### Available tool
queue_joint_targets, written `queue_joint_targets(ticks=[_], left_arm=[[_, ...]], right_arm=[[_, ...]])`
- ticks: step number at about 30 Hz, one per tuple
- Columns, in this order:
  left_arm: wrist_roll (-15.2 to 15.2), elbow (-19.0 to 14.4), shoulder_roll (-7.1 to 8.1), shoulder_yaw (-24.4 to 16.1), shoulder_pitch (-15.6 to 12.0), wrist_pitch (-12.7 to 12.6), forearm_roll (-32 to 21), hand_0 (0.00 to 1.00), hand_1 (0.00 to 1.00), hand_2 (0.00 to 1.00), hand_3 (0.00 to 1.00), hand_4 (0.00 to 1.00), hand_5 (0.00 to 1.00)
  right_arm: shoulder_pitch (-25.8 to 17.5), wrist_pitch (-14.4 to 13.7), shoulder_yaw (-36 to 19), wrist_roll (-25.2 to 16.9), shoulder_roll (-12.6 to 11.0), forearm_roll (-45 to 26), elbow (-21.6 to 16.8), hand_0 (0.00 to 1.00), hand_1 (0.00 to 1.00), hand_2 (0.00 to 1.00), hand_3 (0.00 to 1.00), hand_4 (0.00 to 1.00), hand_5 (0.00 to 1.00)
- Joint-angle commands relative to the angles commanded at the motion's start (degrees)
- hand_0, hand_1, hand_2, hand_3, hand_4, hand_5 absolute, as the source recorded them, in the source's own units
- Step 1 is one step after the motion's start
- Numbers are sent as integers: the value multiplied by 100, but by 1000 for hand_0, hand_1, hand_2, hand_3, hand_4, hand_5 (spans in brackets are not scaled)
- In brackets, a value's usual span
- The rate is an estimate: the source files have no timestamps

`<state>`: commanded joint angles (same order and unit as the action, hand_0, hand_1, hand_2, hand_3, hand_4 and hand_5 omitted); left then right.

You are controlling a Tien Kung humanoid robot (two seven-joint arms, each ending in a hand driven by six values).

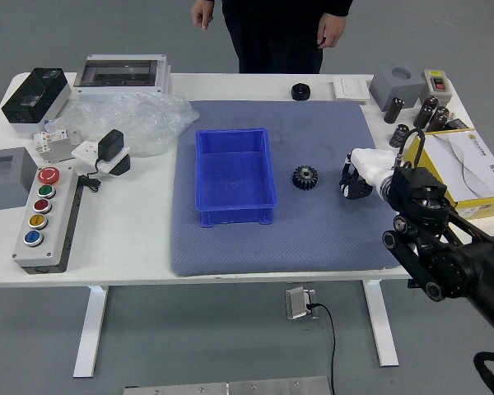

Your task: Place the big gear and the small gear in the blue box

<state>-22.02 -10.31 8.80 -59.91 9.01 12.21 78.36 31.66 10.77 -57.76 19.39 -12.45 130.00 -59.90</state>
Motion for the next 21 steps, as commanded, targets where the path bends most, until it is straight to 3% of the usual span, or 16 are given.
queue_joint_targets(ticks=[11, 21], left_arm=[[4, 0, 27, 12, 0, -11, -41, 828, 786, 777, 756, 661, 357], [0, 0, 44, 6, 7, -15, -52, 828, 785, 777, 756, 661, 357]], right_arm=[[101, 88, -149, 96, -199, 0, -515, 540, 440, 463, 541, 515, 145], [303, 227, -114, 207, -272, 0, -1256, 557, 440, 462, 545, 501, 138]])
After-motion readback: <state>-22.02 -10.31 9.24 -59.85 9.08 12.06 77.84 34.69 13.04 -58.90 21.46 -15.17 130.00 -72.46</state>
